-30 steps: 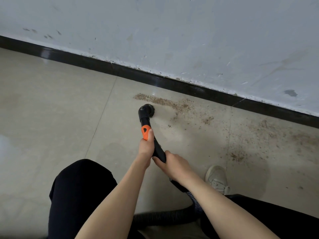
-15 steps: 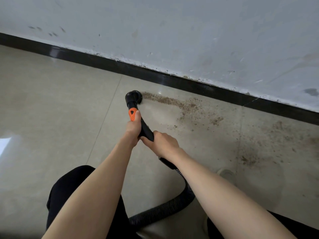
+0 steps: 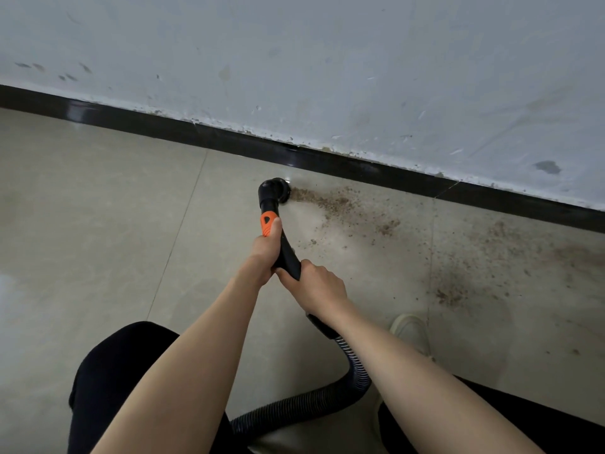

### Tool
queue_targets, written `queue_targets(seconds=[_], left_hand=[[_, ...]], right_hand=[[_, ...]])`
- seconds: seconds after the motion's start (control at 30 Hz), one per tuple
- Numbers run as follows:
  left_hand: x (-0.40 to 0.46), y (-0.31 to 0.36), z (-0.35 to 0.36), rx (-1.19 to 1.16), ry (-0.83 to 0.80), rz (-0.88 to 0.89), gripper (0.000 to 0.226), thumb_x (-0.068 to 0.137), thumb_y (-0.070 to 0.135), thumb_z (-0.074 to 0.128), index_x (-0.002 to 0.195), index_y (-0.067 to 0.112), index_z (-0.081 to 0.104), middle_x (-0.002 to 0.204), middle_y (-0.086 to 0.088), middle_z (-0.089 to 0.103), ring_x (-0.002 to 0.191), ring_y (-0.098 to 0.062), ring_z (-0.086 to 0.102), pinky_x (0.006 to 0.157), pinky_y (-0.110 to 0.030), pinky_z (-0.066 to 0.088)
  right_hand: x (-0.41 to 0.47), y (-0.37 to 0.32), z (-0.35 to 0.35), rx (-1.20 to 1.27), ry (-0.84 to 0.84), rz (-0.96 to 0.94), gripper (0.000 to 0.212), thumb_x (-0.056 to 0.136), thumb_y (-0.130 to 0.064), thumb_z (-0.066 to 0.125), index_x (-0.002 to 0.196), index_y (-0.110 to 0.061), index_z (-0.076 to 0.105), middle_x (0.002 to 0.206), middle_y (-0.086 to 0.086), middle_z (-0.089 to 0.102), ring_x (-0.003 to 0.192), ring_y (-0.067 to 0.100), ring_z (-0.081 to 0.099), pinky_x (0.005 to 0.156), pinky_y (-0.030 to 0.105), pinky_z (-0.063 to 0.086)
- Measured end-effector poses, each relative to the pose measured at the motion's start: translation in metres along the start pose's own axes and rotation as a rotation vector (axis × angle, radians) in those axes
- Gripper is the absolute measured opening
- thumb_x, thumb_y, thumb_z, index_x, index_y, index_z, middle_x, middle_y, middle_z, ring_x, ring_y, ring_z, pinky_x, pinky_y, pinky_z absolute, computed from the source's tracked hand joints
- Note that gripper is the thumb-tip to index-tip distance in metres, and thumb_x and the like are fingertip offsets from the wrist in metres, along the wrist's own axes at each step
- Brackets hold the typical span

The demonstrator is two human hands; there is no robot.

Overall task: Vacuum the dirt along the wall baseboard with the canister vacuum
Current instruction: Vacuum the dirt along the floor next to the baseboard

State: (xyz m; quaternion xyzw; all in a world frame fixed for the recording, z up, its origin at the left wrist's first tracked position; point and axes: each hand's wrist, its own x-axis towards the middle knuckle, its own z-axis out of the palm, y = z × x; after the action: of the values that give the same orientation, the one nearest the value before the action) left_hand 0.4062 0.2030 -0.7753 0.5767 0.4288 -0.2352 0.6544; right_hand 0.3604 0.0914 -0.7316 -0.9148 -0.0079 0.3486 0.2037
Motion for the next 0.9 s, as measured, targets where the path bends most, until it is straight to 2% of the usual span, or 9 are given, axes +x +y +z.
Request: queue_targets(seconds=[0.1,0.2,0.27,0.33,0.53,0.67,0.77,0.83,0.9], left_hand=[[-0.003,-0.002,0.012,0.051,-0.025,-0.001,0.051,0.092,0.055,0.043,0.092,0.005,0.053,0.083,-0.011,0.059,0.08,-0.026,0.059,0.09,-0.042,0.052],[-0.01,-0.007,0.026,0.061,-0.053,-0.004,0.05,0.093,0.054,0.043,0.093,0.005,0.053,0.085,-0.011,0.06,0.078,-0.025,0.059,0.08,-0.039,0.053],[-0.014,-0.011,0.035,0.082,-0.073,-0.008,0.051,0.093,0.054,0.042,0.098,0.004,0.053,0.088,-0.012,0.059,0.081,-0.026,0.059,0.08,-0.038,0.052],[-0.016,-0.014,0.045,0.105,-0.096,-0.006,0.051,0.092,0.053,0.042,0.103,0.004,0.052,0.091,-0.013,0.058,0.083,-0.027,0.058,0.083,-0.04,0.051],[-0.019,-0.017,0.059,0.141,-0.12,0.026,0.046,0.092,0.051,0.044,0.097,0.005,0.052,0.091,-0.014,0.058,0.081,-0.027,0.057,0.082,-0.04,0.052],[-0.015,-0.016,0.044,0.117,-0.035,0.041,0.044,0.092,0.051,0.044,0.086,0.008,0.053,0.085,-0.012,0.061,0.078,-0.025,0.06,0.08,-0.039,0.052],[-0.01,-0.02,0.015,0.036,0.053,0.034,0.045,0.092,0.051,0.044,0.083,0.009,0.054,0.075,-0.009,0.063,0.07,-0.022,0.061,0.067,-0.033,0.052],[-0.004,-0.019,-0.006,-0.008,0.109,0.028,0.044,0.093,0.05,0.044,0.083,0.008,0.053,0.074,-0.009,0.062,0.068,-0.022,0.061,0.063,-0.031,0.05],[0.004,-0.008,-0.021,-0.03,0.16,0.022,0.046,0.092,0.051,0.044,0.088,0.006,0.052,0.079,-0.01,0.062,0.073,-0.023,0.062,0.067,-0.032,0.051]], right_hand=[[-0.005,0.01,-0.001,0.02,0.015,0.027,0.052,0.094,-0.064,0.036,0.097,-0.014,0.049,0.089,0.005,0.065,0.081,0.028,0.062,0.064,0.034,0.042],[-0.012,0.022,-0.001,0.026,0.029,0.06,0.05,0.094,-0.064,0.036,0.094,-0.015,0.047,0.079,0.001,0.058,0.074,0.026,0.056,0.063,0.034,0.039],[-0.018,0.031,-0.001,0.033,0.045,0.082,0.05,0.094,-0.064,0.036,0.094,-0.016,0.047,0.076,-0.002,0.054,0.072,0.024,0.055,0.062,0.034,0.038],[-0.022,0.039,-0.001,0.051,0.06,0.094,0.05,0.094,-0.064,0.037,0.094,-0.016,0.047,0.08,0.0,0.059,0.074,0.025,0.058,0.064,0.034,0.042],[-0.026,0.051,-0.006,0.107,0.047,0.114,0.055,0.094,-0.064,0.037,0.101,-0.012,0.053,0.091,0.007,0.067,0.085,0.029,0.065,0.077,0.04,0.052],[-0.018,0.042,-0.005,0.079,0.003,0.053,0.055,0.094,-0.065,0.035,0.098,-0.013,0.052,0.083,0.004,0.065,0.075,0.025,0.064,0.066,0.035,0.05],[-0.009,0.024,0.001,-0.011,-0.053,-0.024,0.053,0.094,-0.066,0.034,0.095,-0.015,0.049,0.073,-0.001,0.057,0.065,0.022,0.058,0.055,0.032,0.041],[0.001,0.008,0.003,-0.061,-0.091,-0.072,0.051,0.094,-0.066,0.034,0.095,-0.016,0.047,0.074,-0.001,0.054,0.066,0.023,0.055,0.054,0.032,0.037],[0.013,-0.008,0.002,-0.073,-0.108,-0.111,0.051,0.094,-0.065,0.036,0.096,-0.016,0.047,0.084,0.004,0.06,0.073,0.027,0.057,0.059,0.033,0.037]])
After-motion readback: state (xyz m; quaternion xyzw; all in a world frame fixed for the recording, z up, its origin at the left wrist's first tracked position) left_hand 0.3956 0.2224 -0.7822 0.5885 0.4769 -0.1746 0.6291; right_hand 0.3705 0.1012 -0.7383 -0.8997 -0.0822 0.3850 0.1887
